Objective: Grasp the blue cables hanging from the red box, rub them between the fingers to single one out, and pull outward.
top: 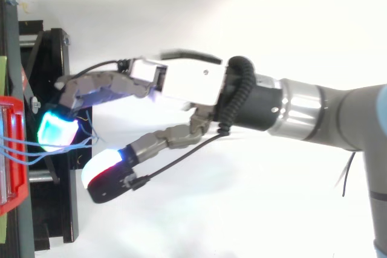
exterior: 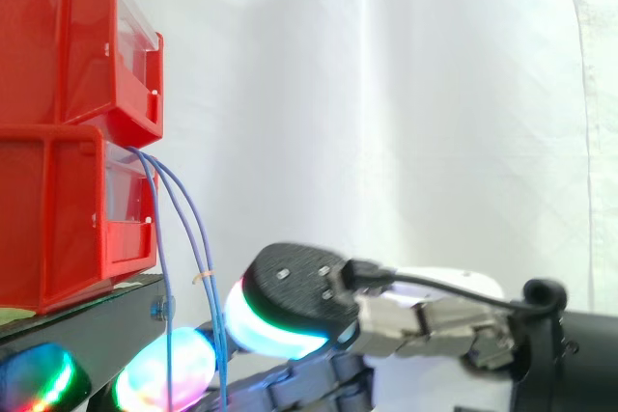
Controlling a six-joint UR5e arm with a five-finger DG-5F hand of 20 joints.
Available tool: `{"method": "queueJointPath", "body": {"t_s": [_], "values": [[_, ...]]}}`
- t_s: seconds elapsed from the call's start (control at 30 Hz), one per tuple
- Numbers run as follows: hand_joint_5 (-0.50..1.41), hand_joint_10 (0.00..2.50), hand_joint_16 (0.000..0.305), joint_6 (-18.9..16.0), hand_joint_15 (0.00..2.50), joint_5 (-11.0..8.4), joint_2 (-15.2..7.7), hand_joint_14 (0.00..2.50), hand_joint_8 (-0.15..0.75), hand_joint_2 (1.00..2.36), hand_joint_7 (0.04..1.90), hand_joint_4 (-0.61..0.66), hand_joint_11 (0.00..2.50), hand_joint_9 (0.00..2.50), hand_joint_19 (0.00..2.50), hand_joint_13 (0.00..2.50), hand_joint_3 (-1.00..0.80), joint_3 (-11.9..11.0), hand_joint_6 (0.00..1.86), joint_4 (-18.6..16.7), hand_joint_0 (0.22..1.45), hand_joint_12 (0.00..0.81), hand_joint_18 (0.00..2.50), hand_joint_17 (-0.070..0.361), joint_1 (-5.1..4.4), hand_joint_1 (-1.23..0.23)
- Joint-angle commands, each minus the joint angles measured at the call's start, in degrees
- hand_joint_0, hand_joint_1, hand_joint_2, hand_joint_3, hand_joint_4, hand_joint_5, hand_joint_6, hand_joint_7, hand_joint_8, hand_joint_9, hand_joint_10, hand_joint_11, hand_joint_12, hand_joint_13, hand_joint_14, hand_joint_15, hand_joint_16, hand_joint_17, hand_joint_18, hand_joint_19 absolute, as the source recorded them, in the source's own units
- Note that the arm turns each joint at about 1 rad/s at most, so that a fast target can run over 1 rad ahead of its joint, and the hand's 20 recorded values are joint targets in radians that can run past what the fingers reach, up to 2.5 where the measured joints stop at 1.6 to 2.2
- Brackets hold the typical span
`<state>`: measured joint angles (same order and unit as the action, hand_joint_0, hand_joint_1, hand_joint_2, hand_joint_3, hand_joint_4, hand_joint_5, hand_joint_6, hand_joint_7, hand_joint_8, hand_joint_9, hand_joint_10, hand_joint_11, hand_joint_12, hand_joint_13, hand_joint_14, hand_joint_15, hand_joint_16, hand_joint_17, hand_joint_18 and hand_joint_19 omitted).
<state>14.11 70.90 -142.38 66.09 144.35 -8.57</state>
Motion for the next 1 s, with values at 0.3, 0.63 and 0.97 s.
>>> {"method": "queueJointPath", "body": {"t_s": [0.3,0.63,0.97], "values": [[-0.08,0.00,0.047,-7.87,0.21,2.31,-2.29,0.01,0.264,1.00,1.10,0.25,0.13,0.65,0.28,0.34,-0.45,-3.16,0.50,0.93,0.56,0.373,0.25,0.106,0.05,-0.70],[-0.07,0.01,0.045,-11.04,0.22,7.24,-2.02,0.01,0.266,1.01,1.27,0.17,0.16,0.69,0.29,0.38,-0.40,-3.16,0.50,1.73,0.59,0.369,0.29,0.102,0.84,-0.67],[-0.09,0.01,0.046,-10.42,0.23,11.45,2.11,0.01,0.273,1.01,1.20,0.18,0.20,0.68,0.29,0.39,-0.41,-3.07,0.58,9.37,0.57,0.373,0.31,0.104,3.21,-0.70]]}}
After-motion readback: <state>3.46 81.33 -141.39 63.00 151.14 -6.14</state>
